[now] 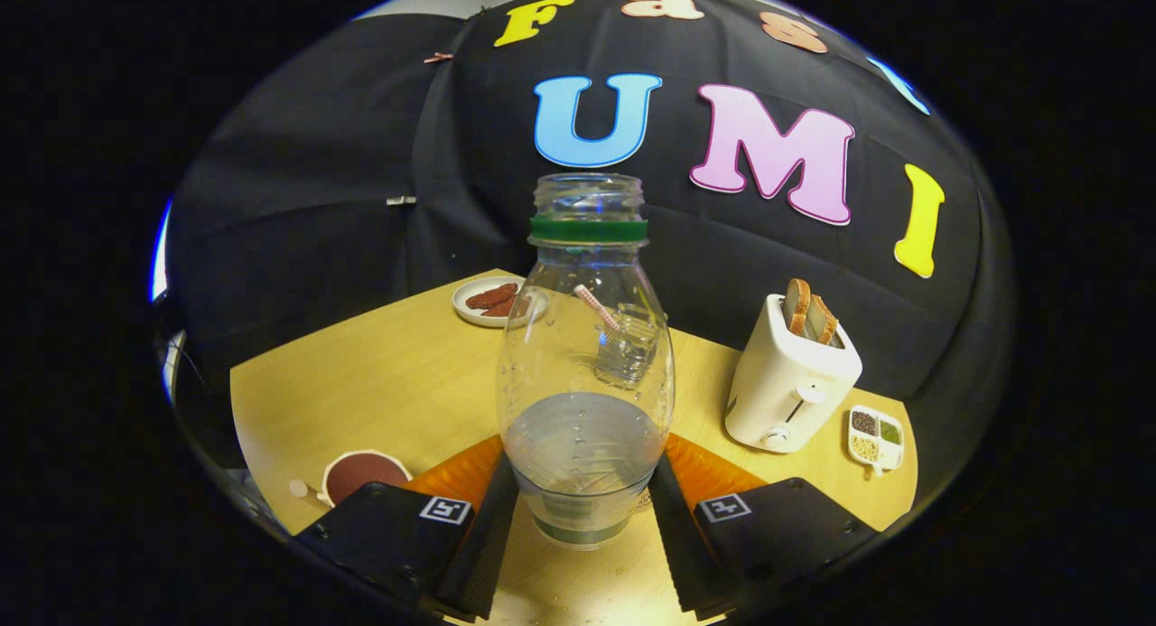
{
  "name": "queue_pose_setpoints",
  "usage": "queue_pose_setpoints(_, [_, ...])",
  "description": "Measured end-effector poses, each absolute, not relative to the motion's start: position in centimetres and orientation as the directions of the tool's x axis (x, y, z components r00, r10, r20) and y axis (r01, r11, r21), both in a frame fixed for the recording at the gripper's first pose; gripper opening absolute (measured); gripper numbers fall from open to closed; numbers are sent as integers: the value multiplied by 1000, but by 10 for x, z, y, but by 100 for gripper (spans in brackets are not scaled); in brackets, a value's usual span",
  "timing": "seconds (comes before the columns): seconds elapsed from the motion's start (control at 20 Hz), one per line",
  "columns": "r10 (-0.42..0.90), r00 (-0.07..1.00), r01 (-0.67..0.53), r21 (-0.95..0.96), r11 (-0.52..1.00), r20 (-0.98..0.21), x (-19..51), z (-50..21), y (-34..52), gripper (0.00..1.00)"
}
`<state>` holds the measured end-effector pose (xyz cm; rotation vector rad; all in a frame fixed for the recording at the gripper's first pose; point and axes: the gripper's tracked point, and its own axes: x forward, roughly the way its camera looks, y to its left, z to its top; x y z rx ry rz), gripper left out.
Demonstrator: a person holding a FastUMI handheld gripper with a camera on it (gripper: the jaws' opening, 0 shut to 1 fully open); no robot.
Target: Take the bottle from table, then pour the juice into the cup, finally place the bottle on the coaster
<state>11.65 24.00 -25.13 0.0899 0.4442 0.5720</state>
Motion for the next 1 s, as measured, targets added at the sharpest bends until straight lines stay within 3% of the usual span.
queue_pose_setpoints(0.5, [490,800,-413,275,868,-345,187,-292,226,78])
queue_pose_setpoints(1.0, [478,797,-399,274,875,-368,201,-325,234,79])
